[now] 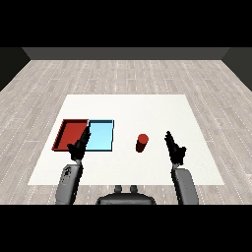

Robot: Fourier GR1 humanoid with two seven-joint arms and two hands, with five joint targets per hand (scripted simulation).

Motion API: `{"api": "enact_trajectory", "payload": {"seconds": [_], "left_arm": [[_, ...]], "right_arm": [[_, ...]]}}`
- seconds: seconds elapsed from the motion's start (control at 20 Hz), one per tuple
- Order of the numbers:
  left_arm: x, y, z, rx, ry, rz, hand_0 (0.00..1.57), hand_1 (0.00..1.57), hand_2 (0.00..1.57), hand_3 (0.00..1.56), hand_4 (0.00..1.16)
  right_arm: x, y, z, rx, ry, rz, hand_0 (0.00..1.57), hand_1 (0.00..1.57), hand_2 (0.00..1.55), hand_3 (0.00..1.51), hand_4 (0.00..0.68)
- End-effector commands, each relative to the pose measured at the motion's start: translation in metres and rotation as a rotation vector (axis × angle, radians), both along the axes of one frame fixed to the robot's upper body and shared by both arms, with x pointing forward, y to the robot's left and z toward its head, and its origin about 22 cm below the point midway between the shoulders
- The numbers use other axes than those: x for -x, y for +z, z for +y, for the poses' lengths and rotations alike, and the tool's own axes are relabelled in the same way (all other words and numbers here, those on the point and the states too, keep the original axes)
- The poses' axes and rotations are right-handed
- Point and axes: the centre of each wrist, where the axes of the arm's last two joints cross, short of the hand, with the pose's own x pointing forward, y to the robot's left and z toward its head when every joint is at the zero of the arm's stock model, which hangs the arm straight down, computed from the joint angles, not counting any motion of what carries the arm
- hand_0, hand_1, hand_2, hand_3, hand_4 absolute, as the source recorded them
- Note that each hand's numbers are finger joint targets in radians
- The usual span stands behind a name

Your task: Pick the red can and put it in the red box

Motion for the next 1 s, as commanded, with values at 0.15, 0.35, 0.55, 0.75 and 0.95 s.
{"api": "enact_trajectory", "payload": {"seconds": [0.15,0.35,0.55,0.75,0.95], "left_arm": [[0.008,-0.008,0.011,-0.027,0.068,0.01,0.0,0.0,0.0,0.0,0.0],[0.007,0.018,0.008,0.035,0.081,-0.337,0.0,0.0,0.0,0.0,0.0],[0.02,-0.005,0.015,0.06,0.099,-0.367,0.0,0.0,0.0,0.0,0.0],[0.007,-0.019,0.008,0.068,0.097,-0.364,0.0,0.0,0.0,0.0,0.0],[0.015,-0.007,0.01,0.072,0.091,-0.362,0.0,0.0,0.0,0.0,0.0]], "right_arm": [[0.006,0.0,-0.003,0.025,-0.003,-0.022,0.0,0.0,0.0,0.0,0.0],[0.01,0.02,0.006,-0.139,0.074,-0.282,0.0,0.0,0.0,0.0,0.0],[0.008,0.006,-0.001,-0.152,0.122,-0.299,0.0,0.0,0.0,0.0,0.0],[0.011,-0.011,0.008,-0.133,0.113,-0.316,0.0,0.0,0.0,0.0,0.0],[0.006,-0.007,-0.018,-0.156,0.084,-0.322,0.0,0.0,0.0,0.0,0.0]]}}
